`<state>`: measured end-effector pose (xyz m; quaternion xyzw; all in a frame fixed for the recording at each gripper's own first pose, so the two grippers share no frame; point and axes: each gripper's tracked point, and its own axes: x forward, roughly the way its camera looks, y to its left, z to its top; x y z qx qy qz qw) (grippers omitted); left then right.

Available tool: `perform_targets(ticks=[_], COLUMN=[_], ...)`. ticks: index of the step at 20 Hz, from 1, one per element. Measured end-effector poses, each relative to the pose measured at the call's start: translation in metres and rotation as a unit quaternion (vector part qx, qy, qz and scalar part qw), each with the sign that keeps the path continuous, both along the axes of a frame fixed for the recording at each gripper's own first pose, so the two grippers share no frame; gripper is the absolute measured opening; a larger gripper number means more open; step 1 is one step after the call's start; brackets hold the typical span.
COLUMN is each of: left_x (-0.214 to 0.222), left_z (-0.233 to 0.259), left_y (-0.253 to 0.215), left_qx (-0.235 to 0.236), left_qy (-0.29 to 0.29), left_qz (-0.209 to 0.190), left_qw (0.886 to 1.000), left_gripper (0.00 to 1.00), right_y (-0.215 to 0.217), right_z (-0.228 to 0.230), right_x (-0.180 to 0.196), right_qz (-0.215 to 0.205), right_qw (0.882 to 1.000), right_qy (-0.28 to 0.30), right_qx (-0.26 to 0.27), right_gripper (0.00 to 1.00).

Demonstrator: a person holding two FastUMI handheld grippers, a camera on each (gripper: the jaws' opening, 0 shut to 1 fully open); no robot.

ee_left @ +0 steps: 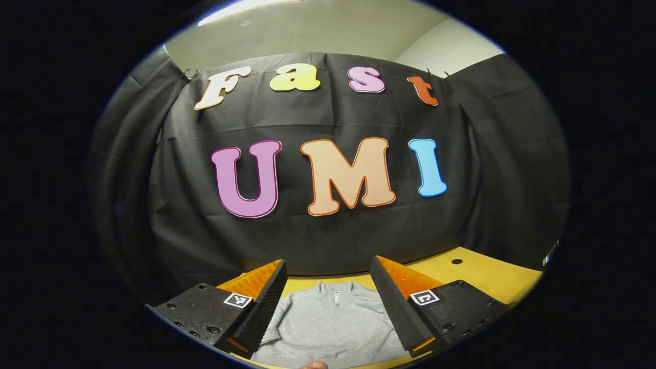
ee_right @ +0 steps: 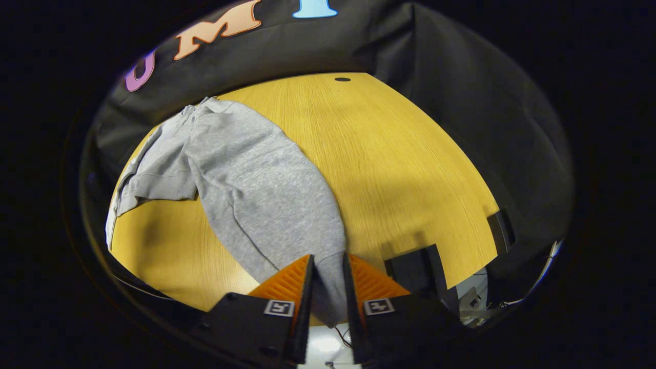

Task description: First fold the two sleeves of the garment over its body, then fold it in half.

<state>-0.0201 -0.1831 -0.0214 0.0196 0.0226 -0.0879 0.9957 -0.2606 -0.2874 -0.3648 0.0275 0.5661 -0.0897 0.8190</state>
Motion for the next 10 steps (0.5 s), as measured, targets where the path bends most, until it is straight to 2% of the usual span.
perform_targets(ticks=[1, 3, 7, 10], left_x=[-0.001, 0.0, 0.001, 0.01], left_z=[0.001, 0.002, 0.001, 0.007], left_y=[-0.001, 0.0, -0.002, 0.013], left_qx=[0.0, -0.002, 0.002, -0.001], left_qy=[-0.001, -0.003, -0.001, -0.01], left_qz=[0.001, 0.003, -0.009, -0.003], left_qw=[1.0, 1.0, 1.0, 1.0], left_gripper=[0.96, 0.96, 0.96, 0.95], right_y=[0.002, 0.007, 0.011, 0.022], right_z=[0.0, 0.004, 0.02, 0.035], right_x=[0.0, 0.003, 0.021, 0.048], right_qz=[-0.009, -0.021, -0.036, -0.044], right_qw=[1.0, 0.999, 0.998, 0.996], right_qy=[-0.003, -0.015, -0.042, -0.063], right_qx=[0.011, 0.029, 0.027, 0.036], right_gripper=[0.18, 0.11, 0.11, 0.11])
